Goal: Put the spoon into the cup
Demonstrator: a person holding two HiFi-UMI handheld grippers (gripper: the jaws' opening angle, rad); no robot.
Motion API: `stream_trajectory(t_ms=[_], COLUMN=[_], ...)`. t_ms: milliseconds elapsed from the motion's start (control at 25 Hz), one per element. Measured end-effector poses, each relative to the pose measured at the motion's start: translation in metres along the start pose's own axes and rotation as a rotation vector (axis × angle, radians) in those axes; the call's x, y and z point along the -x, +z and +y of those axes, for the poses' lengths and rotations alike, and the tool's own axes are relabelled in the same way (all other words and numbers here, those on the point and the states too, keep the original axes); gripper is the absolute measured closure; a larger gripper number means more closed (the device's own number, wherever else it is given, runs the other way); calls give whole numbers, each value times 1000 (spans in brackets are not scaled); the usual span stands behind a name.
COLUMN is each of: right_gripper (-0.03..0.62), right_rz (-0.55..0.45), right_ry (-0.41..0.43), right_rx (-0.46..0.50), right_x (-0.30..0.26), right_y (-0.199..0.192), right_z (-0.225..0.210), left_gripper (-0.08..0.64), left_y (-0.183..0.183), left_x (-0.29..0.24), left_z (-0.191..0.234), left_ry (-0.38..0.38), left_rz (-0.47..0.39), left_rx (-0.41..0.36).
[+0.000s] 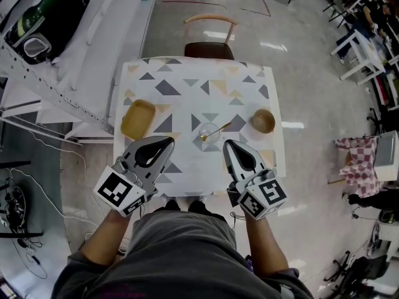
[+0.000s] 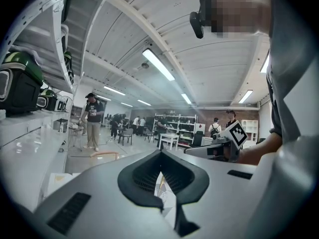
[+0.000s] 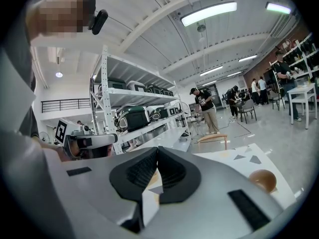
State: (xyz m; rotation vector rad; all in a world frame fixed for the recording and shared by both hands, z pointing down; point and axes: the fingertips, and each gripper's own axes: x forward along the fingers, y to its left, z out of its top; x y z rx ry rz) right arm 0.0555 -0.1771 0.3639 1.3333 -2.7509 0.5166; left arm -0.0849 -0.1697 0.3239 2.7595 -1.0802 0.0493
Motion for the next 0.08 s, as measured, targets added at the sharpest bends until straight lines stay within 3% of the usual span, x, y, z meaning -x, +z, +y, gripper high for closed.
stream_trajectory(t_ms=[80], right_gripper=[572], right_rz=[-1], right_ry=[1], right_rx=[-3], right_x=[0], right_y=[-1], right_z=[-1], left_gripper=[546], left_y=[-1], left_x=[-2], left_z=[0], left_ry=[0], left_rz=[1], left_rx=[0])
